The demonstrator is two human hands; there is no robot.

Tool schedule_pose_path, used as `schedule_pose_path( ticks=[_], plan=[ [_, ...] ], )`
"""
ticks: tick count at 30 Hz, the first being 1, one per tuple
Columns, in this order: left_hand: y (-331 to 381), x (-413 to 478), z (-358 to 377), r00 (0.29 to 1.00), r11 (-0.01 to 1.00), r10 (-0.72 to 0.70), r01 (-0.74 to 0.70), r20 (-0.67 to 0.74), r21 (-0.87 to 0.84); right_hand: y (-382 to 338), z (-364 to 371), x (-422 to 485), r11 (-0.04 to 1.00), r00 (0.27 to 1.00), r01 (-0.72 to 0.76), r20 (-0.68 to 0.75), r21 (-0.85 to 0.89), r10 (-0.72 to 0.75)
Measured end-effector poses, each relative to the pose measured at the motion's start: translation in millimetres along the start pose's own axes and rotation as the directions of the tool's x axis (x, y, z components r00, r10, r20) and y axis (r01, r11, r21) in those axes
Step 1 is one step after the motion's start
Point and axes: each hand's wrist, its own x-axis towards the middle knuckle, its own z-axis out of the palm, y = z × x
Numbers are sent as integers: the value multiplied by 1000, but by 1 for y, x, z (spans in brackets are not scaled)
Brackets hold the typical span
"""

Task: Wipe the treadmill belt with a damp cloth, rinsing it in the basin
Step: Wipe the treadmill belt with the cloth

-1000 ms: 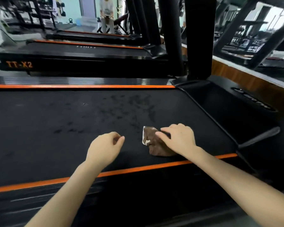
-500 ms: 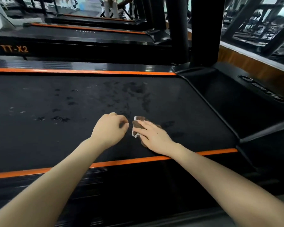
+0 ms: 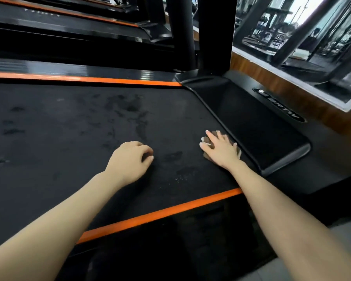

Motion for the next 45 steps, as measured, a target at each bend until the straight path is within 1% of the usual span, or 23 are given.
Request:
schedule_pose_path(
  ticks=[4, 8, 11, 13, 16, 18, 20, 23, 26, 28, 30, 32, 35, 37, 39, 41, 45],
  plan=[
    [-4, 22, 8, 999, 998, -9, 7, 39, 54, -2, -8, 19, 998, 999, 44, 24, 44, -45],
    [-1, 55, 14, 997, 997, 16, -21, 73, 80, 32, -4, -30, 985, 988, 156, 9, 78, -157],
    [3, 81, 23, 987, 988, -21, -3, 156, 153, 43, -6, -47, 993, 991, 114, 69, 8, -114],
    [7, 95, 31, 974, 974, -27, -25, 226, 226, 37, -6, -40, 994, 991, 102, 88, -48, -98],
    [3, 108, 40, 964, 952, -21, -61, 264, 300, 33, -4, -30, 991, 990, 133, 44, -34, -132],
    [-5, 117, 41, 964, 942, -33, -58, 263, 331, 34, -4, -18, 985, 985, 170, 1, -15, -170],
    [-13, 124, 44, 967, 939, -35, -54, 251, 340, 29, -4, 5, 979, 979, 204, -10, 7, -204],
    [-20, 126, 52, 979, 934, -16, -58, 202, 354, 13, -3, 66, 973, 973, 230, -7, 7, -230],
    [-20, 126, 57, 980, 937, -12, -58, 198, 344, -5, -5, 128, 970, 970, 241, 1, 26, -241],
    [-22, 125, 59, 984, 941, -5, -55, 176, 334, -14, -7, 150, 968, 969, 247, -2, 39, -247],
    [-22, 125, 59, 989, 947, 21, -67, 146, 313, -13, -9, 143, 966, 969, 246, 3, 83, -247],
    [-24, 124, 59, 991, 949, 34, -73, 128, 307, 1, -8, 108, 959, 963, 267, 12, 92, -269],
    [-27, 125, 62, 990, 944, 47, -86, 130, 319, 25, -4, 43, 954, 953, 299, 39, 13, -299],
    [-26, 125, 64, 991, 943, 76, -107, 106, 316, 31, -4, 27, 952, 951, 303, 76, -42, -300],
    [-27, 125, 65, 992, 943, 90, -113, 87, 314, 28, -5, 36, 949, 950, 309, 64, -64, -305],
    [-28, 125, 66, 991, 939, 90, -116, 95, 323, 19, -6, 64, 950, 951, 310, 32, -43, -309],
    [-24, 126, 59, 986, 944, 55, -104, 160, 314, -6, -4, 138, 971, 971, 236, 30, -38, -235]
  ],
)
